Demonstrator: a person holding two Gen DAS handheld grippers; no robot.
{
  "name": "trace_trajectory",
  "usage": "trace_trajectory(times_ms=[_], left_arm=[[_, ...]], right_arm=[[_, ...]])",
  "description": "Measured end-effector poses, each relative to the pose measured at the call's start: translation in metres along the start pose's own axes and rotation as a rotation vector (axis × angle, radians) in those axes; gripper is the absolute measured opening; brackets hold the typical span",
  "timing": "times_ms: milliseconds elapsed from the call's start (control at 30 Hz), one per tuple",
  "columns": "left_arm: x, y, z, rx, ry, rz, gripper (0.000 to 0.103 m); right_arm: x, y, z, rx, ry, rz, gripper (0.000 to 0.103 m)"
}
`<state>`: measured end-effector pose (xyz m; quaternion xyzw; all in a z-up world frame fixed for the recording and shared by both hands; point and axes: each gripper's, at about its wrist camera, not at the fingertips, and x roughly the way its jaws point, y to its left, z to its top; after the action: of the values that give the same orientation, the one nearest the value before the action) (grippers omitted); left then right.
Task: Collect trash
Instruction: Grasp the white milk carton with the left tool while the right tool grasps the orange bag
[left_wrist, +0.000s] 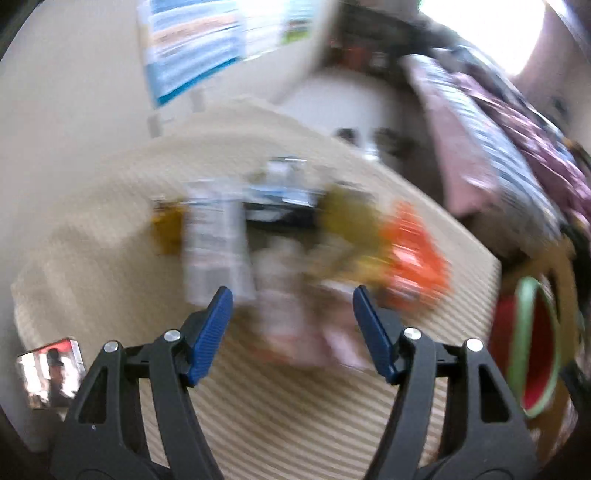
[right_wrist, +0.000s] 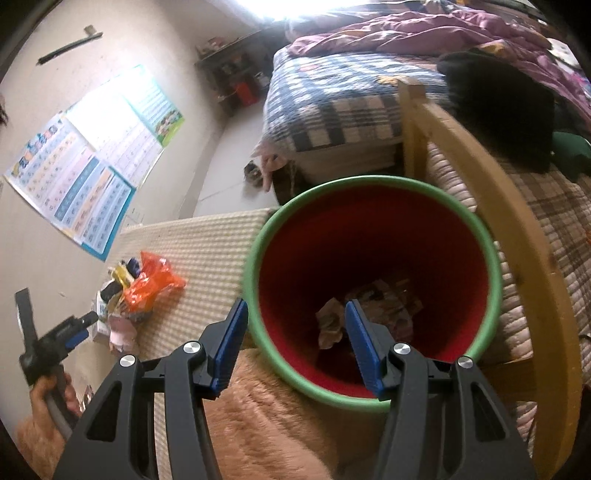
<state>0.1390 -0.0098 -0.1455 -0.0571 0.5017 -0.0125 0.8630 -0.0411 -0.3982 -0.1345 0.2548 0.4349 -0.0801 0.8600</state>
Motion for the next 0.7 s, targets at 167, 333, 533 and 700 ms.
trace_trajectory(times_ms=[167,333,533,700], left_arm=[[0.032,0.043,0.018,-0.113,0.063,0.015,0.064],[0.05,0.044,0.024,-0.078,0.09,0.026,0.061],[0.058,0.044,0.021,-0.048,0.112,0.016,0.036],[0.037,0.042,0.005,0.01,0.072,0.026,0.036]], right_arm=[[0.006,0.016,-0.004,-0.037,0.021,0.002,0.054],[0.014,0.026,-0.007,-0.062,0.044,0.002,0.054],[0.023,0.04,-0.012,-0.094,0.071,0.017,0.054],[0.035,0.061,-0.009,-0.119,0.095,0.07,0.054]])
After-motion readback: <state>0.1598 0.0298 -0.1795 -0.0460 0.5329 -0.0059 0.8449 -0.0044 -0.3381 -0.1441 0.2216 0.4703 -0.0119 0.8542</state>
